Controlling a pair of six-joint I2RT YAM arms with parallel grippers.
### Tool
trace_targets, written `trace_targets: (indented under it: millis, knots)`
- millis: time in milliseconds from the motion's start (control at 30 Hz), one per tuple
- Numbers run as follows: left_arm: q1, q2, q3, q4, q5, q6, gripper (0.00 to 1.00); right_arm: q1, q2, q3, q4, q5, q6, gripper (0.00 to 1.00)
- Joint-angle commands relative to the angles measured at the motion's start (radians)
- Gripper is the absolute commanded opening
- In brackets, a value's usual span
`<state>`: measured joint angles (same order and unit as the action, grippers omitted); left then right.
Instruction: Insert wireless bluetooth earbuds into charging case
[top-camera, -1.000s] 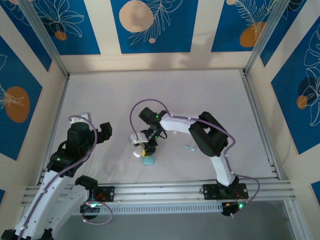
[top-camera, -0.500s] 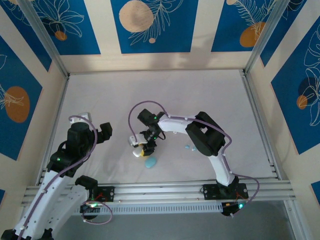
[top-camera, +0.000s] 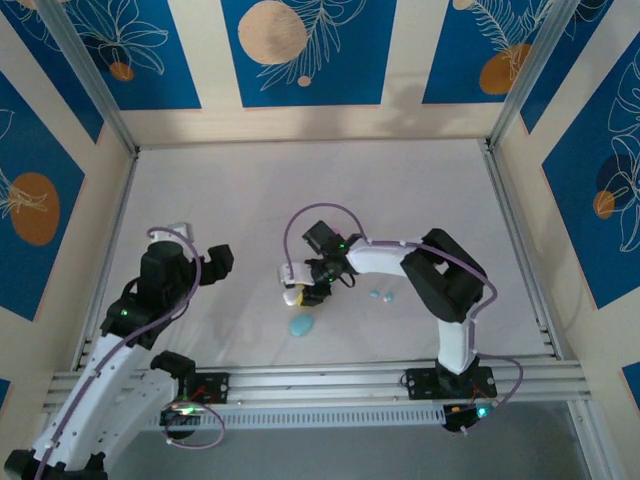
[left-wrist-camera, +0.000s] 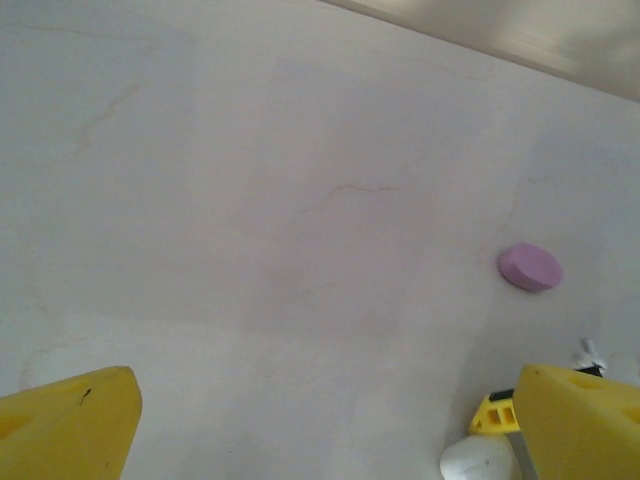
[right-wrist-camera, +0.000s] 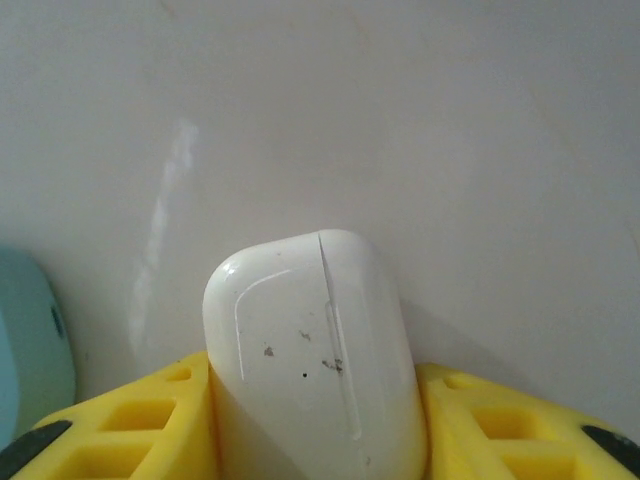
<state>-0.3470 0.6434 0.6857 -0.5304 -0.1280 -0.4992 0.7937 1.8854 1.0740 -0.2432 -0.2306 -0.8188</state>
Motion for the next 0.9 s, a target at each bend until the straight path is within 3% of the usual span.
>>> trace_targets:
  millis: [0, 200, 433, 600, 867]
  knots:
    - [0.01, 0.033, -0.016, 0.126, 0.168, -0.009, 0.93, -0.007, -0.114, -0.088, 0.164, 0.05, 0.149, 0.43]
    - [0.009, 0.12, -0.026, 0.338, 0.457, -0.038, 0.84, -0.02, -0.361, -0.242, 0.375, 0.124, 0.31, 0.43]
    - [-0.011, 0.218, -0.031, 0.6, 0.717, -0.114, 0.81, -0.02, -0.578, -0.307, 0.451, 0.207, 0.382, 0.43]
    - [-0.064, 0.26, -0.01, 0.638, 0.795, -0.101, 0.81, -0.008, -0.654, -0.316, 0.466, 0.232, 0.39, 0.43]
    - [-0.171, 0.327, 0.043, 0.607, 0.786, -0.053, 0.79, 0.02, -0.705, -0.301, 0.493, 0.236, 0.362, 0.43]
